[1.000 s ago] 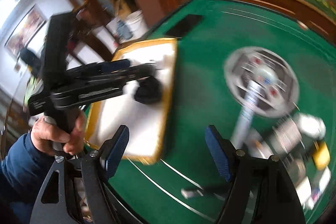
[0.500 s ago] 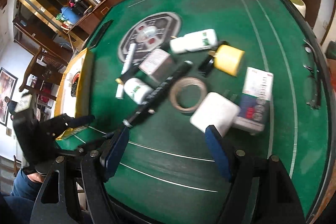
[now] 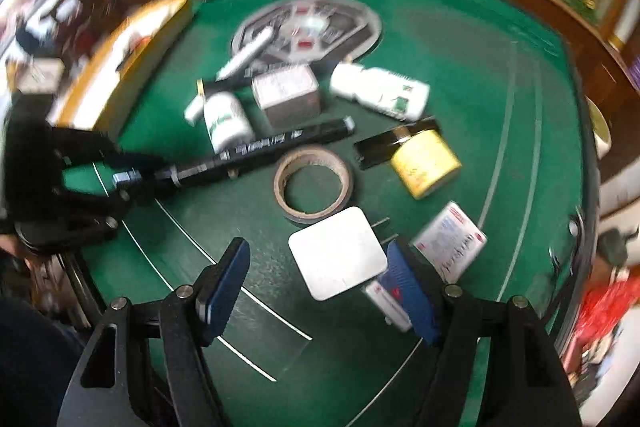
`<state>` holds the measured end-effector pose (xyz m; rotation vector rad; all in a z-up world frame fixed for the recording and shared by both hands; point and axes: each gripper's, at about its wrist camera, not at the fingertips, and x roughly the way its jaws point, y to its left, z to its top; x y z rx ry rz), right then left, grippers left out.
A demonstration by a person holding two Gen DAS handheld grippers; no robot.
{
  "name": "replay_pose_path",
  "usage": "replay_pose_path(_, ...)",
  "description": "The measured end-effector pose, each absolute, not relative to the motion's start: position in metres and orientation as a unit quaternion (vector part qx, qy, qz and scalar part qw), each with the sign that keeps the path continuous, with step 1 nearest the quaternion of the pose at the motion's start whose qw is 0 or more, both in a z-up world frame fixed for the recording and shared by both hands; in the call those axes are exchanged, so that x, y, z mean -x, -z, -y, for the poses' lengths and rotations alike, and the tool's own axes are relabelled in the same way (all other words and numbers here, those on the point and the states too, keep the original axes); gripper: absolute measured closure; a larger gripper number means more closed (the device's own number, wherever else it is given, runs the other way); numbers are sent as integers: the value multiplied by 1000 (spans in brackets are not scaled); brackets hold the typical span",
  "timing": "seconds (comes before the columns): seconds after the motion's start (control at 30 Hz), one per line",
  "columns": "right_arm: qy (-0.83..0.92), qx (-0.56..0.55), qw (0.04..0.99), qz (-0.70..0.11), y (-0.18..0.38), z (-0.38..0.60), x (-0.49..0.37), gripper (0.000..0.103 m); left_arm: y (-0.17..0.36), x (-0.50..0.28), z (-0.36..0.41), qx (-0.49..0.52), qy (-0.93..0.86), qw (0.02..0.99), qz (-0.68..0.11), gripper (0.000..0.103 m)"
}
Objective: Organize rigid objects
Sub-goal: 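Move both open tools back over the remaining items on the table, then grasp a black marker with the left tool while the right tool grasps a white square charger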
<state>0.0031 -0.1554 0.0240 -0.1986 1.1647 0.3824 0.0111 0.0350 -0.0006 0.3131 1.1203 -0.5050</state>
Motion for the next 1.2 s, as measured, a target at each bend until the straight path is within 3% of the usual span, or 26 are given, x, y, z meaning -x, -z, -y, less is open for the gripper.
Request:
replay_pose_path(0.23, -184, 183, 791, -553, -6, 132, -12, 39, 1, -12, -33, -142, 234, 811, -516, 72)
replay_pose_path(0.3, -175, 189, 793, -552, -6, 132, -12, 50, 1, -13, -32, -141, 229, 812, -518, 72)
replay_pose_path(0.73, -223, 67, 791, -566, -13, 125, 47, 50, -1, 8, -26, -149, 235, 800, -531, 70)
replay_pose_path(0.77, -219, 69, 792, -566, -13, 123, 47, 50, -1, 6, -25, -152, 236, 799, -532, 63)
replay_pose_path(0.8, -217, 71, 793, -564, -14, 121, 48, 50, 0, 3, -23, -155, 231, 799, -534, 43)
replay_pose_path(0.87, -212, 85, 795, -562, -14, 117, 49, 50, 4, -5, -23, -159, 211, 801, -538, 15)
replay_pose_path(0.9, -209, 93, 796, -560, -12, 115, 51, 50, 7, -10, -26, -140, 215, 801, -541, 15)
replay_pose_path(0.97, -205, 104, 797, -559, -6, 111, 47, 49, 6, -11, -28, -139, 217, 805, -535, 18)
replay_pose_path(1.03, -203, 117, 798, -555, -5, 108, 51, 49, 2, -9, -27, -139, 223, 809, -526, 41)
replay_pose_path(1.1, -204, 119, 800, -552, -6, 108, 53, 49, -2, -8, -28, -134, 222, 811, -524, 86)
replay_pose_path(1.2, -205, 106, 800, -553, -7, 112, 53, 50, -4, -9, -34, -114, 210, 812, -532, 89)
